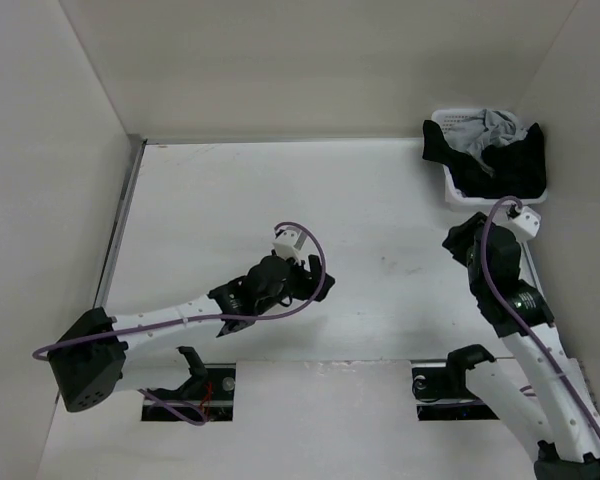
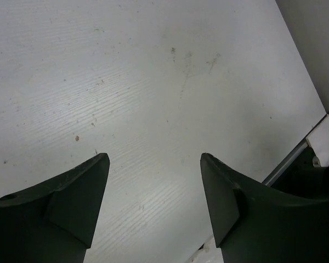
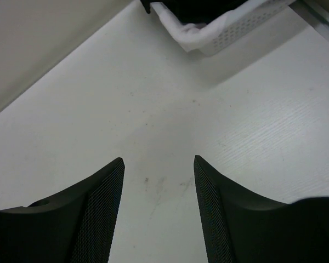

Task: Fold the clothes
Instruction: Grab the tank top from the pile

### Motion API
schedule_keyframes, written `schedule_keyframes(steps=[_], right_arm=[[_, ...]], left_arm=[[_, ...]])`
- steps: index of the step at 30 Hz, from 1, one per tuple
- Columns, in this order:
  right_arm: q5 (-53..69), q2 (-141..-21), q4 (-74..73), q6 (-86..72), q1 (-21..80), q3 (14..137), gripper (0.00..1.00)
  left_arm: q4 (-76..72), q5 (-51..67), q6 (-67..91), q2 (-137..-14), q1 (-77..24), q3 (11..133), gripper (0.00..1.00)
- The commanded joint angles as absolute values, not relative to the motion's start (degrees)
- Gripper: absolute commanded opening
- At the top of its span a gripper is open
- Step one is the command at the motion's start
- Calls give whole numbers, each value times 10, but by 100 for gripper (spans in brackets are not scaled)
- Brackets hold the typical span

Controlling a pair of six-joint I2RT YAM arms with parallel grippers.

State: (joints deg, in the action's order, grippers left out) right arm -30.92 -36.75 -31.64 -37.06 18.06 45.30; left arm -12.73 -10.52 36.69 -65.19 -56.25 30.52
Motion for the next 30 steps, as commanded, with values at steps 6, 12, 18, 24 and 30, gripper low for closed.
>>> schedule_keyframes(steps=[6, 12, 18, 24, 30], right_arm=[[-200, -439, -168, -351, 45, 425, 26], [-184, -545, -120, -355, -39, 476, 4], [-180, -754, -49, -353, -126, 612, 14], [-120, -943, -12, -364, -174, 776, 52], [-114, -1069, -18, -381, -190, 889, 57]], left_arm=[[-213, -91, 351, -695, -552, 315, 65], [-301, -66, 341, -714, -559, 268, 12], [-315, -67, 338, -698, -525, 241, 16], [-340, -60, 346, -705, -489, 225, 48], [-366, -60, 350, -717, -465, 213, 53]])
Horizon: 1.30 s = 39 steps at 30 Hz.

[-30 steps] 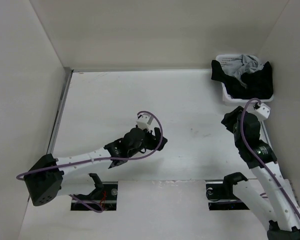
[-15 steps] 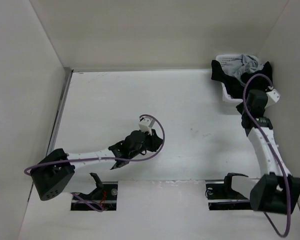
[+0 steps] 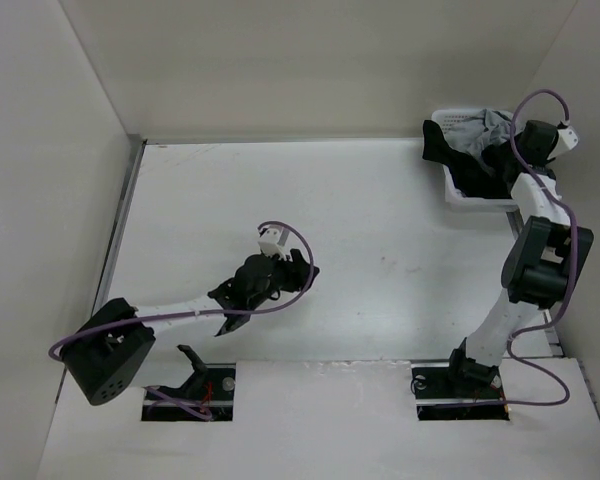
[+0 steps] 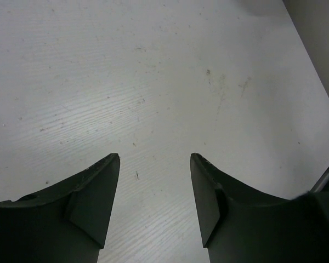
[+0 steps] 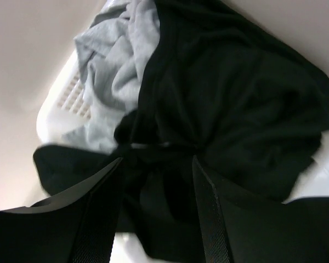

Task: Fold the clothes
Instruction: Grab the tank top from the pile, then move the tank top to the center of the board

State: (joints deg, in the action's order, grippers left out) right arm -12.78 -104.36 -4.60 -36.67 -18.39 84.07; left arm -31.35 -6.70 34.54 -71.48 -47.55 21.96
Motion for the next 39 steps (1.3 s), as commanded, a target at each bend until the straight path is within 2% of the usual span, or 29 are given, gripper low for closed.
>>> schedule_keyframes(steps=[1, 7, 11, 15, 19, 21, 25, 31, 35, 39], right_arm=[[-113, -1081, -16, -384, -191, 898, 57], [-107, -1142, -25, -392, -201, 966, 57], [-105, -1158, -30, -400, -205, 978, 43], [-98, -1163, -33, -406, -212, 975, 14], [-88, -1143, -28, -409, -217, 950, 0], [-84, -1101, 0, -408, -214, 911, 0], [-80, -944, 104, -401, -203, 790, 0], [-90, -675, 152, -378, -104, 670, 0], [-102, -530, 128, -360, 8, 685, 0], [-108, -476, 86, -326, 178, 783, 0]], left_arm=[[-370, -60, 352, -723, -463, 212, 53], [-397, -42, 359, -753, -457, 212, 54], [-414, -39, 361, -758, -454, 208, 54], [-415, -38, 362, -760, -451, 208, 53], [-415, -38, 362, -749, -444, 203, 53], [-415, -39, 363, -741, -438, 199, 53], [-415, -38, 372, -730, -431, 195, 53], [-410, -41, 375, -704, -428, 192, 53], [-391, -41, 380, -662, -425, 196, 52], [-345, -56, 381, -598, -416, 203, 52]])
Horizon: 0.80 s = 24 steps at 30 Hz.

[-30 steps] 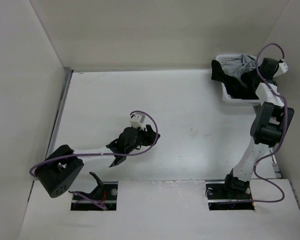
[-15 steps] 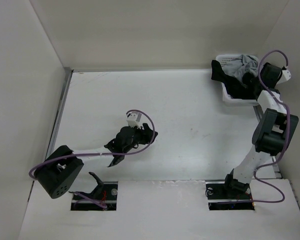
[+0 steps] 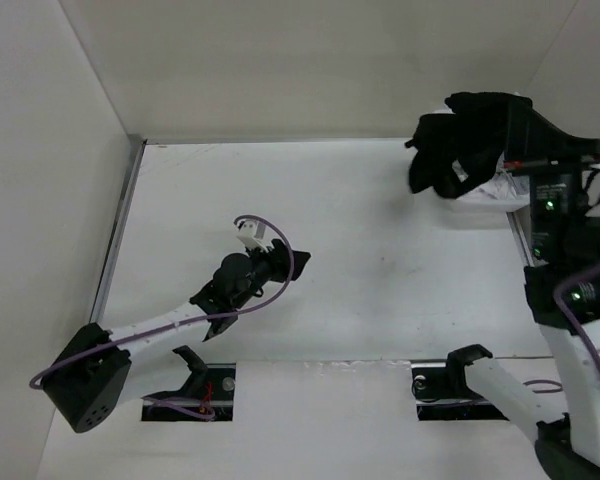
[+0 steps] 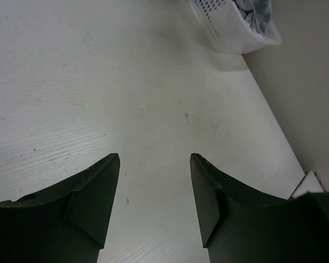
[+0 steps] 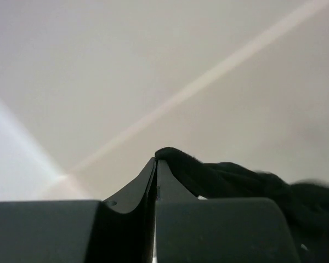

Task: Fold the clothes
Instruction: Move the tank top to the center of the board

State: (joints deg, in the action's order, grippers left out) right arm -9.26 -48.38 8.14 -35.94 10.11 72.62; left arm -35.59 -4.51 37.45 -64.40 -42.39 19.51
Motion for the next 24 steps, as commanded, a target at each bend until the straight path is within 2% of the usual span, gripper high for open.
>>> schedule_keyframes(steps=[1, 6, 9, 15, 18, 21, 24], right_arm=[[-114, -475, 84, -308, 228, 806, 0], [-196, -509, 90, -192, 454, 874, 1], [-233, -551, 102, -151, 508, 877, 2], [-153, -650, 133, -250, 404, 781, 2], [-75, -748, 184, -337, 338, 742, 2], [-2, -904, 202, -387, 298, 813, 2], [47, -1077, 182, -421, 261, 979, 2]], left_arm=[[-331, -65, 382, -579, -413, 203, 52], [-261, -90, 385, -489, -378, 209, 52], [-228, -93, 393, -445, -352, 209, 52], [-202, -99, 407, -437, -316, 193, 52], [-200, -96, 410, -467, -298, 189, 52], [-200, -94, 413, -503, -293, 195, 52], [-200, -98, 409, -529, -297, 201, 51]])
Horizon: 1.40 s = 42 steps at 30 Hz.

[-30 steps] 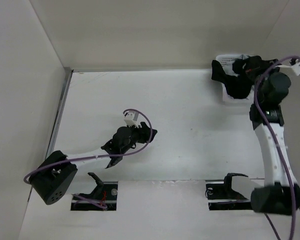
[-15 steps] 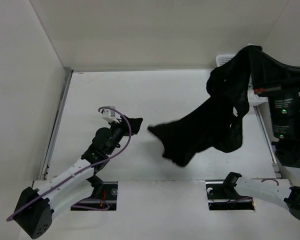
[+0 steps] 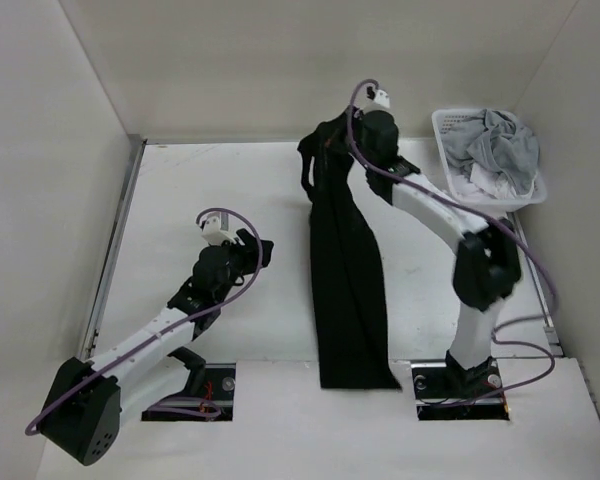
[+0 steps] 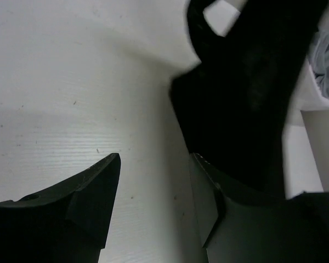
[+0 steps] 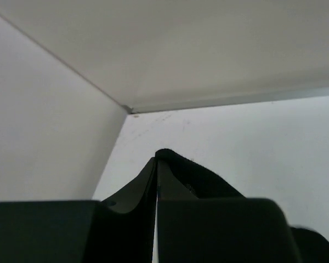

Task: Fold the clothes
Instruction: Move the tank top to the center of the board, then flatten the tank top out

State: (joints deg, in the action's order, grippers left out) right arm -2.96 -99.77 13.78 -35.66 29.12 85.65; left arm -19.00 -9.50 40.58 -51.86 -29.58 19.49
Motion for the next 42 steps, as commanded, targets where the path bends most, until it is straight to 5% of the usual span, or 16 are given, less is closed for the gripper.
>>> schedule_keyframes(steps=[1, 5, 6, 8, 11, 15, 17, 21, 28, 42], right_arm=[[53, -1128, 159, -438, 248, 1047, 3], [55, -1246, 55, -454, 206, 1254, 32], [48, -1243, 29, -450, 197, 1254, 46], [39, -1189, 25, -426, 194, 1169, 57], [10, -1077, 63, -368, 200, 960, 51], [-107, -913, 142, -350, 224, 662, 9], [-154, -836, 156, -373, 224, 559, 4], [-180, -702, 149, -419, 176, 425, 13], [-164, -523, 111, -468, 57, 303, 35], [-9, -453, 129, -494, -53, 244, 42]], left_arm=[[-200, -99, 408, -534, -297, 203, 51], [-194, -102, 404, -550, -304, 205, 51], [-194, -104, 403, -555, -305, 205, 51], [-193, -106, 402, -570, -312, 207, 50], [-189, -109, 388, -591, -340, 219, 42], [-164, -169, 330, -652, -462, 285, 30], [-152, -217, 290, -707, -539, 333, 29], [-124, -293, 213, -836, -654, 442, 32], [-96, -291, 213, -996, -712, 576, 35], [80, -324, 316, -1157, -741, 794, 31]])
